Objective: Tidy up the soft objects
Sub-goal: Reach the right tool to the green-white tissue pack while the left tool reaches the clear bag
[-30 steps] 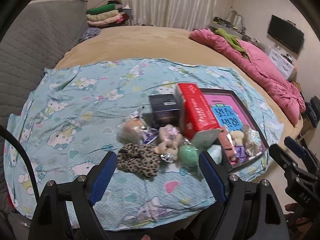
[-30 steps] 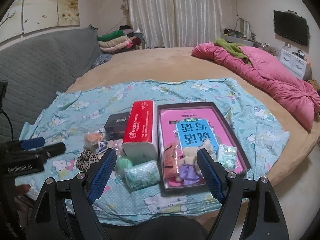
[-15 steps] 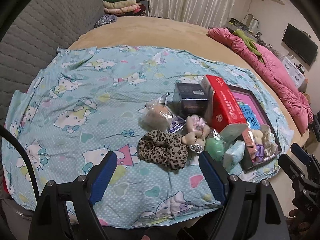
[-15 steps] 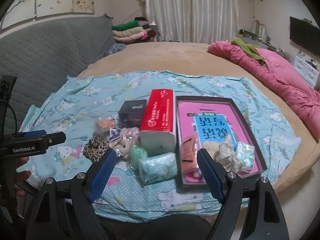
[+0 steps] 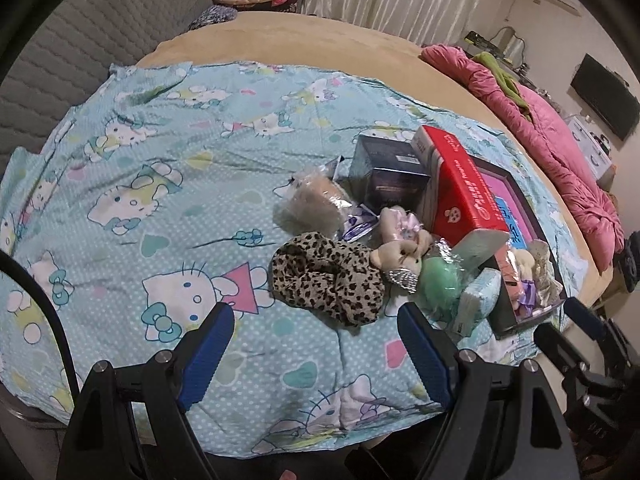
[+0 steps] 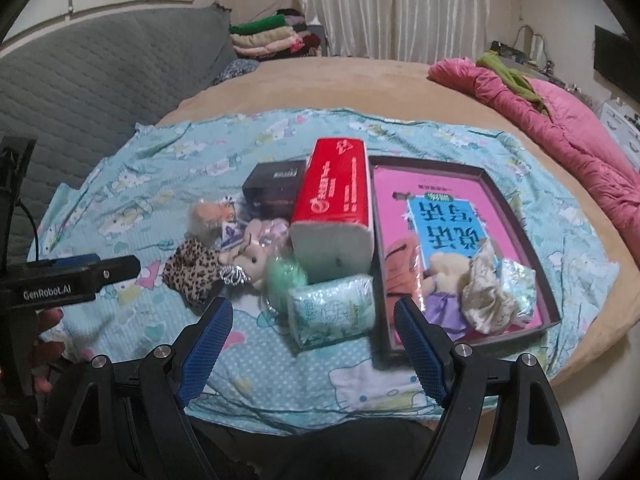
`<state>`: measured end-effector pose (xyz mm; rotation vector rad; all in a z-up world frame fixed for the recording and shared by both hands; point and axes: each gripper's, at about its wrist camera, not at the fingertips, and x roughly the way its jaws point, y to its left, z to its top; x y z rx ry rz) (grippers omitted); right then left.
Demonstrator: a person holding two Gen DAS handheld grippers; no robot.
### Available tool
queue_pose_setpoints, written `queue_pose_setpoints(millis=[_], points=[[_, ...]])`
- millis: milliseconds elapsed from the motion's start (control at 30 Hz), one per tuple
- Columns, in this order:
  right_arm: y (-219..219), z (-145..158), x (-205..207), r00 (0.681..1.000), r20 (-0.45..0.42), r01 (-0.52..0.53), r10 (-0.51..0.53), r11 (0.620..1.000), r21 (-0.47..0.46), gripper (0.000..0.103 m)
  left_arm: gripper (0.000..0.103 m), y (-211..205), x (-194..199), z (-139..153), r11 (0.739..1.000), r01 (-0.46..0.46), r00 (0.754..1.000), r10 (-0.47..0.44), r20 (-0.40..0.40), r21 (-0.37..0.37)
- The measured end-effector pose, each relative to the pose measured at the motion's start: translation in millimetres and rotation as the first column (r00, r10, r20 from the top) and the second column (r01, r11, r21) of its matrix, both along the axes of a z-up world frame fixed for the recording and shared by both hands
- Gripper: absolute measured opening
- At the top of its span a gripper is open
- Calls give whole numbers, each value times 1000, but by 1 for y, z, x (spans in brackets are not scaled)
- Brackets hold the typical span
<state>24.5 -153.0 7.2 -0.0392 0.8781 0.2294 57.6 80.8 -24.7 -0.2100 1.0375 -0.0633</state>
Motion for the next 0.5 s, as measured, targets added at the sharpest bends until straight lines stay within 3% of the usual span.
queue_pose_setpoints(millis=[500], points=[[25,-17,14,997,3,-83,83,996,13,84,83,12,31,-19,997,-46,999,45,-12,-58]])
